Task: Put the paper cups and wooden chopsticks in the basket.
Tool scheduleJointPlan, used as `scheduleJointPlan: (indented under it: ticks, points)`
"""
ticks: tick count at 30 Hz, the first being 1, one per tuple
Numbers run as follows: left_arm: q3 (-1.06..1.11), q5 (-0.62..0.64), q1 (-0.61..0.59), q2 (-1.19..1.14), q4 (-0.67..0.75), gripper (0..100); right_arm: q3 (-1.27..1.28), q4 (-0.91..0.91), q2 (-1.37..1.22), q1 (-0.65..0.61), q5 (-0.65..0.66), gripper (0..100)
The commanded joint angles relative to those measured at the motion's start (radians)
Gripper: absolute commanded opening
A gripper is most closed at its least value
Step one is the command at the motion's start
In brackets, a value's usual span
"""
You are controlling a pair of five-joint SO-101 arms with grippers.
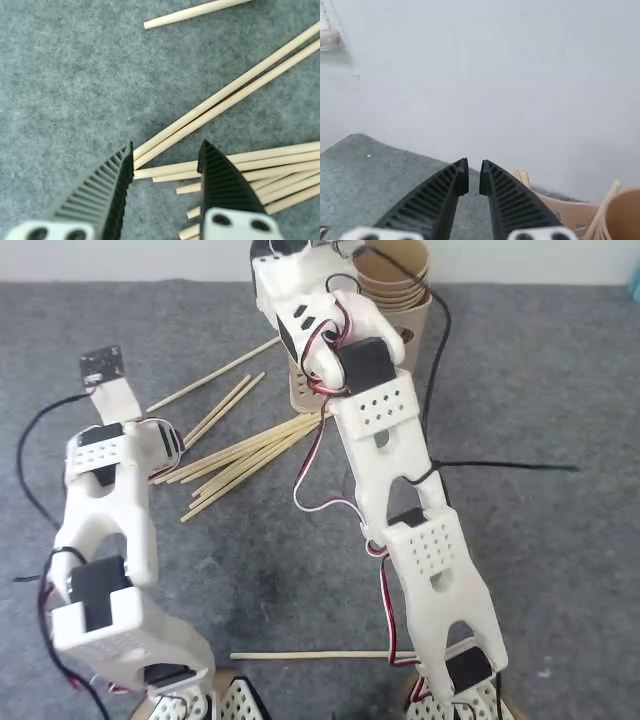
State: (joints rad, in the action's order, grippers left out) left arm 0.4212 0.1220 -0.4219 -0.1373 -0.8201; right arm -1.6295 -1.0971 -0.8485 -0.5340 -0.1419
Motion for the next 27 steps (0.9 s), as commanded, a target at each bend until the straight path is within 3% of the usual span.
scheduleJointPlan:
  ticks: [1,10,15,18,24,27]
  points:
    - [-0.025,0.002,0.008,0.003,0.026,21,-0.052,-0.228,0.222,-0.025,0.008,5.7]
    - [-0.024,0.003,0.011,0.003,0.025,21,-0.051,-0.704,0.539,-0.054,0.015,5.3]
    - [-0.01,0.002,0.014,0.009,0.025,21,0.04,-0.708,0.707,0.096,0.014,5.1]
    - [-0.01,0.0,0.014,0.009,0.025,21,0.292,-0.708,0.897,0.128,0.014,5.1]
    - [-0.008,-0.037,0.017,0.014,0.02,21,1.12,-0.677,1.406,0.142,0.034,5.1]
    - [-0.013,-0.04,0.034,0.015,0.018,21,1.522,-0.587,1.624,0.255,0.092,5.1]
